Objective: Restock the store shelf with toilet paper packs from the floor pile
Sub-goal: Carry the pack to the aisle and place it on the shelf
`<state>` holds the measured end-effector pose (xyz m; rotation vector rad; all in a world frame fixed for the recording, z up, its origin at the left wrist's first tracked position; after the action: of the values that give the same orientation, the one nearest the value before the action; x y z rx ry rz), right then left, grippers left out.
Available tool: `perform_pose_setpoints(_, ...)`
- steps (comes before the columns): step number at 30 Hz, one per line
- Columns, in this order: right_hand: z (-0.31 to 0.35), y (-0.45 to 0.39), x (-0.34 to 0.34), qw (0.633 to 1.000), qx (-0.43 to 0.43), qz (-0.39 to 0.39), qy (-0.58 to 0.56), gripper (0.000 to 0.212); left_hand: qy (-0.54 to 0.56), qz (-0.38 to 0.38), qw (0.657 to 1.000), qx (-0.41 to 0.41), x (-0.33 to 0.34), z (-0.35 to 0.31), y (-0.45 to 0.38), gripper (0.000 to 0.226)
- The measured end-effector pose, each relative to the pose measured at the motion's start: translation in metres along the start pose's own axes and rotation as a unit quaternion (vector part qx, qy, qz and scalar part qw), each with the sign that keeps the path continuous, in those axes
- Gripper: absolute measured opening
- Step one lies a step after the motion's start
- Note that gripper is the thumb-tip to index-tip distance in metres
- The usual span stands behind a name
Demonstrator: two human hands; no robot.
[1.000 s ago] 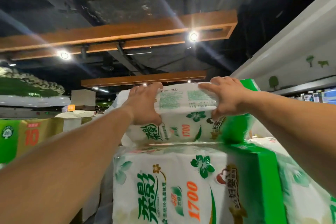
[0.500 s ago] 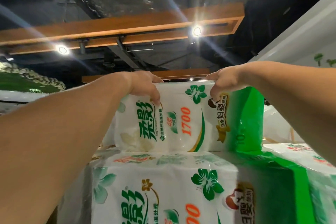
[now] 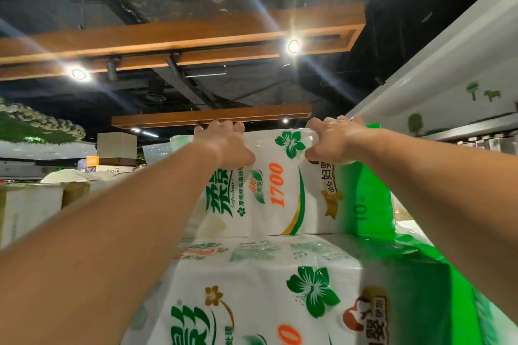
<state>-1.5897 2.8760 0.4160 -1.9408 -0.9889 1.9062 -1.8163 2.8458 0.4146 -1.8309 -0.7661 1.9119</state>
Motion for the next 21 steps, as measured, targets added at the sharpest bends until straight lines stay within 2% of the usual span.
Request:
perform_pose_setpoints(3,0.006,0.005,0.007,0.999,0.009,-0.038,0.006,0.078,0.013,-0.007,1.0,-0.006,0.003,0.003,0.012,0.083)
perform_pose_setpoints(5,0.014,0.014,0.008,0.998,0.004,-0.063,0.013,0.085,0.015,-0.008,1.0,-0.004,0.004,0.007,0.021,0.092)
perform_pose_setpoints(10,0.038,0.048,-0.007,0.997,0.005,-0.079,0.006,0.084,0.015,-0.017,1.0,0.007,-0.011,0.019,0.053,0.098)
perform_pose_setpoints(18,0.085,0.147,-0.047,0.999,0.041,-0.012,0.014,0.08,0.041,-0.014,0.997,0.06,-0.047,0.041,0.137,0.093)
perform_pose_setpoints(21,0.102,0.199,-0.061,0.998,0.058,0.027,0.028,0.081,0.06,0.013,0.994,0.093,-0.052,0.043,0.178,0.093)
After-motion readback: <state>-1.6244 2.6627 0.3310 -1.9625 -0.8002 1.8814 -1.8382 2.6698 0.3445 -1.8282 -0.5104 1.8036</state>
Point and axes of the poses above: each hand's wrist, its own y-axis away from the middle knuckle, its own x-axis out of the palm, z = x × y, the point moved 1 cm from there along -y, towards the middle knuckle, and after that the axes turned 5 degrees about -x, right-handed, at the moved point
